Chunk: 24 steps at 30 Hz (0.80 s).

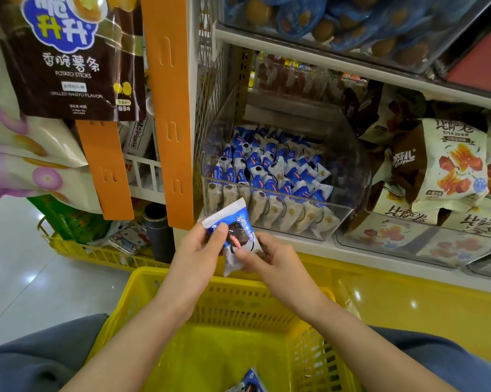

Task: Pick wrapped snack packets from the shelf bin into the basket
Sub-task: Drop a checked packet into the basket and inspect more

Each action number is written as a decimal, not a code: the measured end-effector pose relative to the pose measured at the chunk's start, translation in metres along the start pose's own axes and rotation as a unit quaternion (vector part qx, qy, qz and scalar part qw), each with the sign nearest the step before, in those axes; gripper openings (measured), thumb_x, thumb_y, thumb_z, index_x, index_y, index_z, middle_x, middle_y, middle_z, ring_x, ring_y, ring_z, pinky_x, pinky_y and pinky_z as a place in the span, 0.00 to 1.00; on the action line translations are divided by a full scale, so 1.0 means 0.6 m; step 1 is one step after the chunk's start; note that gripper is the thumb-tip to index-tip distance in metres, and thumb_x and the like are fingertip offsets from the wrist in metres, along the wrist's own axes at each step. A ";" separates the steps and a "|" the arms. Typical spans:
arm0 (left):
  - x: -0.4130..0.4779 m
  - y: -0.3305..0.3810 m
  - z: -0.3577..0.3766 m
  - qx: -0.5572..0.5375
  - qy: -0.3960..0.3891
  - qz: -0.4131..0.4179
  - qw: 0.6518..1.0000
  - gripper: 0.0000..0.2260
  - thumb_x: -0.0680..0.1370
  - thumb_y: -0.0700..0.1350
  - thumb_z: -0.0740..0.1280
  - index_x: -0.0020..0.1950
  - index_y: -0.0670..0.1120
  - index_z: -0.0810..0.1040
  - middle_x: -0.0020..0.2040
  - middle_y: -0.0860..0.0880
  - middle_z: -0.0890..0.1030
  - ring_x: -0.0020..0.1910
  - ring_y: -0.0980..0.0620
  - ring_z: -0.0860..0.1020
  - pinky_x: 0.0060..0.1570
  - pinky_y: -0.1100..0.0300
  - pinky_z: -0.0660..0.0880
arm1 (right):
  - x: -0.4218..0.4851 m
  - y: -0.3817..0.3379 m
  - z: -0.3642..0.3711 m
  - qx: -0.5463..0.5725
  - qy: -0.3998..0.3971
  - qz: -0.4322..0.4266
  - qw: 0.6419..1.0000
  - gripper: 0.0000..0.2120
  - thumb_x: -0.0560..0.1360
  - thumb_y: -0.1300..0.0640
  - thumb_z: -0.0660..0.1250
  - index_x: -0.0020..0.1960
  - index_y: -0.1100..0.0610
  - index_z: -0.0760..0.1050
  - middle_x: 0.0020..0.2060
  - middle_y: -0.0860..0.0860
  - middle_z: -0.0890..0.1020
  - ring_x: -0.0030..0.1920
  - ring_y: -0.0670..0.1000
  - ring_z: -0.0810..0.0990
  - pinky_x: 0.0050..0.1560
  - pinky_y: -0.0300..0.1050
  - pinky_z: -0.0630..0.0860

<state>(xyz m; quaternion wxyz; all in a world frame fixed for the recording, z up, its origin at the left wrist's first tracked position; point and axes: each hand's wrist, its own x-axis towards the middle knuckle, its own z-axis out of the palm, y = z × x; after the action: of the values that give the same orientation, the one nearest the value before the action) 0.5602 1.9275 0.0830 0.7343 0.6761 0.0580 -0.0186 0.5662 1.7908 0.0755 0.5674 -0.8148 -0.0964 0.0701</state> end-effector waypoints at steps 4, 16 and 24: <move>0.001 0.004 -0.004 -0.084 0.005 -0.043 0.996 0.12 0.79 0.48 0.60 0.60 0.46 0.76 0.51 0.46 0.83 0.51 0.51 0.81 0.51 0.55 0.78 | 0.001 -0.011 -0.006 0.100 -0.002 -0.007 0.995 0.10 0.74 0.65 0.66 0.49 0.50 0.77 0.41 0.47 0.84 0.38 0.42 0.81 0.38 0.35 0.78; 0.001 0.020 -0.003 -0.086 -0.053 -0.039 0.994 0.13 0.75 0.49 0.64 0.58 0.49 0.77 0.50 0.51 0.84 0.52 0.53 0.81 0.59 0.52 0.74 | -0.005 -0.047 -0.040 -0.136 0.073 -0.147 0.977 0.15 0.76 0.58 0.64 0.56 0.40 0.71 0.47 0.36 0.80 0.49 0.35 0.78 0.49 0.28 0.73; 0.015 0.035 -0.008 -0.095 -0.047 -0.046 0.993 0.14 0.77 0.48 0.64 0.62 0.50 0.74 0.56 0.50 0.81 0.58 0.51 0.78 0.64 0.46 0.70 | 0.158 -0.080 -0.172 -0.301 0.208 -0.042 0.930 0.11 0.78 0.56 0.61 0.59 0.56 0.75 0.50 0.49 0.79 0.47 0.45 0.76 0.43 0.32 0.68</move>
<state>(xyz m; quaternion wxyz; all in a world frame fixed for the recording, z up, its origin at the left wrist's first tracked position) 0.5709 1.9346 0.1023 0.7953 0.5985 0.0559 -0.0784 0.6775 1.7354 0.1557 0.3054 -0.9389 -0.0268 -0.1566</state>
